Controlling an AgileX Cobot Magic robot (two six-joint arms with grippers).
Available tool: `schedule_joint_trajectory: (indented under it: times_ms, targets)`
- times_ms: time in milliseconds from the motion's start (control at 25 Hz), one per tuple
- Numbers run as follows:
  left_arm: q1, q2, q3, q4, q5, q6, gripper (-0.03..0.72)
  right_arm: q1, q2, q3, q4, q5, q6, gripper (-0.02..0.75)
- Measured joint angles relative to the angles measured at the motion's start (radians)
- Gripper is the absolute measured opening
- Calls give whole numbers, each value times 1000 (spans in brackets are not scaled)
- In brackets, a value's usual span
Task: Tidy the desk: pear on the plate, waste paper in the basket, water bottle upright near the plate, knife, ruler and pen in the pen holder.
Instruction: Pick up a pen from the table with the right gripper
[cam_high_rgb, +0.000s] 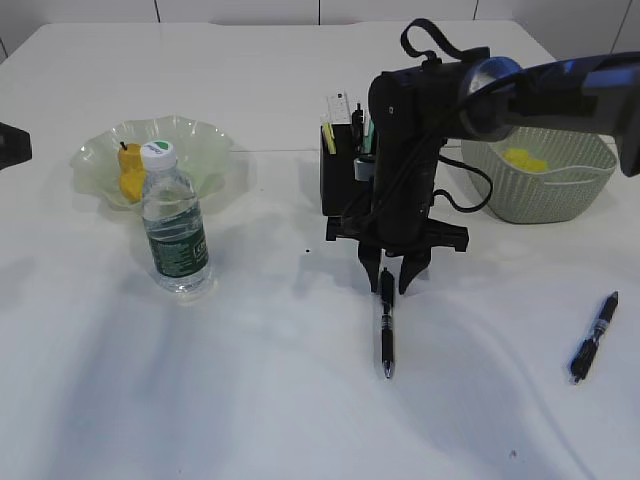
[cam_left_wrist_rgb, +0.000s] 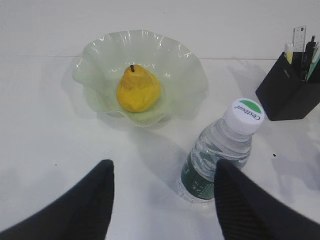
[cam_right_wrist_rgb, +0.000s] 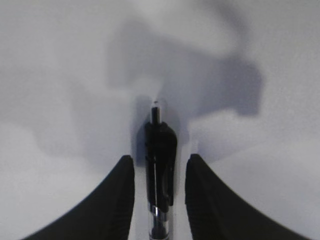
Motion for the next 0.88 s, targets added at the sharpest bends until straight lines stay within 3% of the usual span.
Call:
schedule_joint_trajectory:
  times_ms: [240,560,880]
  targets:
    - [0,0,0,0,-2,0,447,6,12,0,0,1,2,250]
    - [0,0,0,0,-2,0,447,6,14,0,-5,1,9,110]
    - [0,0,0,0,-2,0,447,6,14,0,-19,1,11,96]
